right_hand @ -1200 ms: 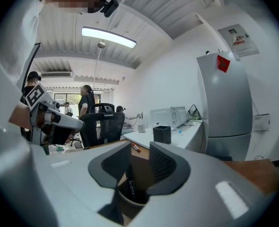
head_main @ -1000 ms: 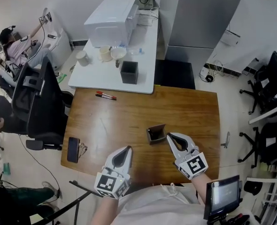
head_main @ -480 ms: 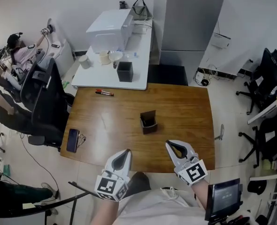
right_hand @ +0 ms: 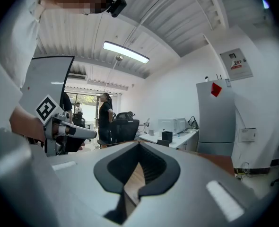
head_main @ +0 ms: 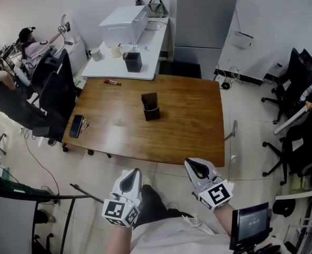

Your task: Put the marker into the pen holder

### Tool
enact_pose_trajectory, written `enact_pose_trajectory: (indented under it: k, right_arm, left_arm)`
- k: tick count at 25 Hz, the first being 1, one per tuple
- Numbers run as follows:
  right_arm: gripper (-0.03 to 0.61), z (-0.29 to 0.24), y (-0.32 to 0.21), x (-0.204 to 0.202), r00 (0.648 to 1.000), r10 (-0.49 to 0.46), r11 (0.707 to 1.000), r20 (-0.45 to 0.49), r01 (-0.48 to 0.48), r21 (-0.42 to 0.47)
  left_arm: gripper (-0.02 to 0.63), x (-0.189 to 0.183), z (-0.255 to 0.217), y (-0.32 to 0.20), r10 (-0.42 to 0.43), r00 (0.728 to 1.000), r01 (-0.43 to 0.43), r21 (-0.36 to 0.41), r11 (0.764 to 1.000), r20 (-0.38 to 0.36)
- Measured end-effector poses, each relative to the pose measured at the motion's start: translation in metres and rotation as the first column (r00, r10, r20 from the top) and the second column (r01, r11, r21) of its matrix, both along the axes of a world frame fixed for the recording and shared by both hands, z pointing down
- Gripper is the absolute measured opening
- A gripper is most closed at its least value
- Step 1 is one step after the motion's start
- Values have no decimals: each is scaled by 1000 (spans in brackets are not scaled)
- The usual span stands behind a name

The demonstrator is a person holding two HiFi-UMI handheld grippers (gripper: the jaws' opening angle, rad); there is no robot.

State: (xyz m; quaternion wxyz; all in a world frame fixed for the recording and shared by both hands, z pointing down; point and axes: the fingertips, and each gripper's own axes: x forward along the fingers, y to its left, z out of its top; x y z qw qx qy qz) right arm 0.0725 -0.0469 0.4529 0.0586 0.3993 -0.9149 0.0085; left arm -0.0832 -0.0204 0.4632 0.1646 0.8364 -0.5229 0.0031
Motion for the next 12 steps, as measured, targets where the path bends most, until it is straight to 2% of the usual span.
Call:
enact_pose_trajectory:
  k: [6,12]
  right_arm:
    - [0,-11,44,3,1000,-2,1000,-3,2,9]
    - [0,-21,65,-12,1000,12,1000,22,-12,2]
  left_arm:
    - [11,10,-6,58,2,1000,-2,13,1000,13]
    - [11,-10,-18,74,6,1000,-7,22,1000,28]
